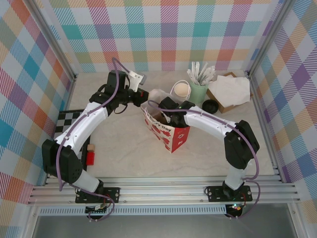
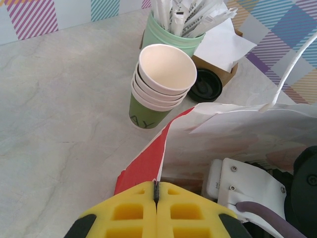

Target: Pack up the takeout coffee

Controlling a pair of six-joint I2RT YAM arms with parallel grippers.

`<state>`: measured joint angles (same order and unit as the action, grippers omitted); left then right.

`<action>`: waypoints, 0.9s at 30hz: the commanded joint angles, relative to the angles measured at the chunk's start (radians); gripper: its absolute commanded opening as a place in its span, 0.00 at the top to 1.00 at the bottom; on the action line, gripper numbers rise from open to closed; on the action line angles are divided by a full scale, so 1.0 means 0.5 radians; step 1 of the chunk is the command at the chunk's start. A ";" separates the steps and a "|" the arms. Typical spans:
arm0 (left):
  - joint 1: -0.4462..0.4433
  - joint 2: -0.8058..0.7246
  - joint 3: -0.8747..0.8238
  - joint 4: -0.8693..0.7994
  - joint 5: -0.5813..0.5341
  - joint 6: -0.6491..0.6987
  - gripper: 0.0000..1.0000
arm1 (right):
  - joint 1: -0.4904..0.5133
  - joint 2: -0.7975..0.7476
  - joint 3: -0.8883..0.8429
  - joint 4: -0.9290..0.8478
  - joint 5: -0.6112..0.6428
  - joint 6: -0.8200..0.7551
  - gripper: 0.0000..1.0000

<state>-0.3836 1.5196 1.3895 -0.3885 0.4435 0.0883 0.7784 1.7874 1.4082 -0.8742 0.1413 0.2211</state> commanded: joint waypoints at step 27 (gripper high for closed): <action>-0.143 -0.192 -0.038 0.025 -0.307 -0.016 1.00 | -0.008 -0.109 -0.134 0.120 -0.029 0.048 0.21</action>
<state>-0.4450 1.4460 1.3373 -0.3687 0.3199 0.0704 0.7784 1.7451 1.3647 -0.8326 0.1413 0.2237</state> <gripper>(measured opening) 0.036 0.795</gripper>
